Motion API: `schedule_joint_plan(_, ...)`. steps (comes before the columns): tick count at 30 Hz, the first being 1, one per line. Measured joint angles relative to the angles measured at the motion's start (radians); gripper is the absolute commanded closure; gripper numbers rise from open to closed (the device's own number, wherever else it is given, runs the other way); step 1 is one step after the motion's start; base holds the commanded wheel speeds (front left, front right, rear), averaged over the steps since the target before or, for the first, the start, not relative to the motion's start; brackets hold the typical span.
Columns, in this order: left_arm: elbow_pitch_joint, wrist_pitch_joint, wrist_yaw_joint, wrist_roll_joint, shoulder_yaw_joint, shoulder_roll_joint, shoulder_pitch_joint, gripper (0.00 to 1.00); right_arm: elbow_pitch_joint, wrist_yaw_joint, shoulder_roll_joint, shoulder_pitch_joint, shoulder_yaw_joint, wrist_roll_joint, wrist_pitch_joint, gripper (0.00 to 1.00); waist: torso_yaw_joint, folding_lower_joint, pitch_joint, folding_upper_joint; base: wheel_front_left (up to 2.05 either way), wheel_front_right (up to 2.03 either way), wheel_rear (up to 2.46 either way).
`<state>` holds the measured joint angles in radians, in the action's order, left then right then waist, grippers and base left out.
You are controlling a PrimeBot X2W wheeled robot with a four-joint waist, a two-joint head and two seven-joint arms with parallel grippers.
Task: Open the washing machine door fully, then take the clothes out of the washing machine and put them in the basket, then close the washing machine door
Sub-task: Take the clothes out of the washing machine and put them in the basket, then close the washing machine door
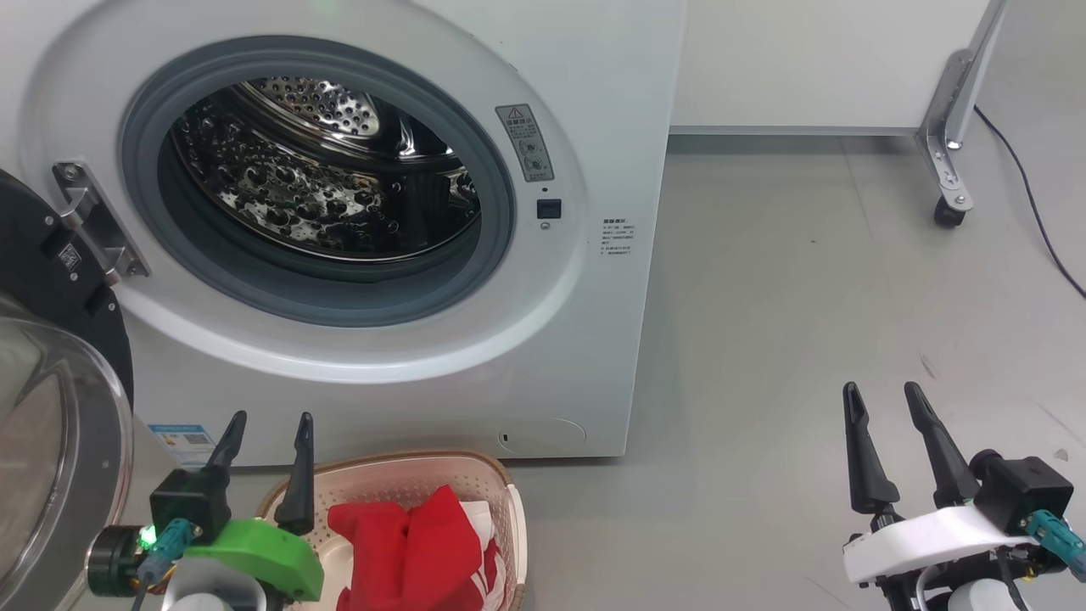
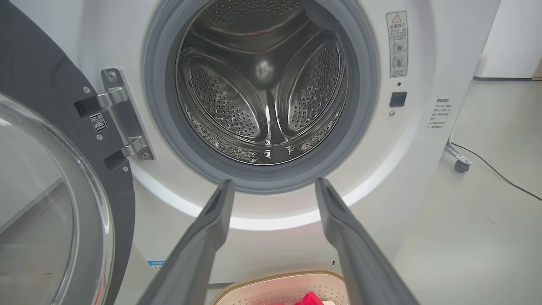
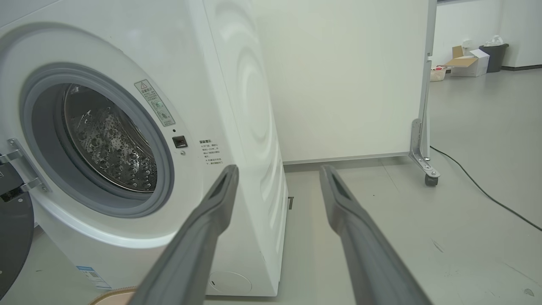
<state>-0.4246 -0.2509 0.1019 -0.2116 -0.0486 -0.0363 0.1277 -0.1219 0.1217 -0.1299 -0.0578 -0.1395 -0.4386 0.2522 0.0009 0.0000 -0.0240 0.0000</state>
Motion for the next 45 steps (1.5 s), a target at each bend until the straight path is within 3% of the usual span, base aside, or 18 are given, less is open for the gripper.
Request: schedule_joint_plan(45,0.156,0.0,-0.018,-0.027,-0.062,-0.001,-0.127,0.0,0.026,-0.001,-0.001,-0.028,-0.007,0.001,0.0,0.0,-0.017,0.0,-0.005,0.0,0.0,0.0,0.0)
